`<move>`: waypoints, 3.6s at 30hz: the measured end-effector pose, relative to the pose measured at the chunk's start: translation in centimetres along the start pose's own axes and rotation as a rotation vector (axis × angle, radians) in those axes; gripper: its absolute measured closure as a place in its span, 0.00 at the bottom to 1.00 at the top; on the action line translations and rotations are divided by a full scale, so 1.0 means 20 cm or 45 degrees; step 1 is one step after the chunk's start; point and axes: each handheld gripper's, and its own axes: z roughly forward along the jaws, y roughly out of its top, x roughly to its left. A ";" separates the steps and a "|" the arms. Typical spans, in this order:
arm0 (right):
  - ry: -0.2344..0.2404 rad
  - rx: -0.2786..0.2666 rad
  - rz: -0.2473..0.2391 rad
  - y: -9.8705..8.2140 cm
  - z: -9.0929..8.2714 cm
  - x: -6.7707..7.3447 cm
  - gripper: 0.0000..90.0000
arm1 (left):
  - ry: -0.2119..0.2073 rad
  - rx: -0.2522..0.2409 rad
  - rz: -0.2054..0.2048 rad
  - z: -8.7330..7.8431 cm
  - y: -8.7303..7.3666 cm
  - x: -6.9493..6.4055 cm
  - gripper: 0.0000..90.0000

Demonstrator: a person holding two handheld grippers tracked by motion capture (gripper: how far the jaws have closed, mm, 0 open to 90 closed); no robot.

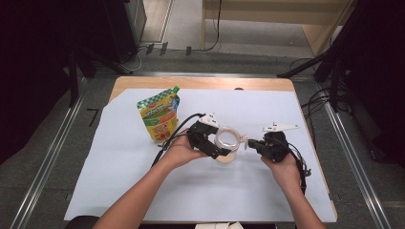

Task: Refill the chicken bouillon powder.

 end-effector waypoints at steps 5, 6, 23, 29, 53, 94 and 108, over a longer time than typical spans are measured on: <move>-0.003 -0.001 0.005 0.00 0.00 0.00 1.00 | 0.003 0.007 0.005 -0.01 0.02 0.00 0.13; -0.002 0.000 0.004 0.00 0.00 0.00 1.00 | 0.008 0.006 0.014 -0.01 0.03 -0.01 0.13; -0.004 -0.001 0.001 0.00 0.00 0.00 1.00 | 0.052 0.055 0.082 0.05 0.00 -0.02 0.11; -0.006 -0.002 0.003 0.00 0.00 0.00 1.00 | 0.054 0.056 0.073 0.05 0.00 -0.02 0.11; -0.007 -0.003 0.011 0.00 0.00 0.01 1.00 | 0.106 0.105 0.140 0.03 0.06 -0.05 0.13; -0.008 -0.006 0.004 0.00 0.00 0.01 1.00 | 0.120 0.082 0.158 -0.03 0.17 -0.09 0.15; -0.010 -0.011 0.004 0.00 0.00 0.01 1.00 | -0.041 -0.013 0.064 -0.08 0.23 -0.11 0.44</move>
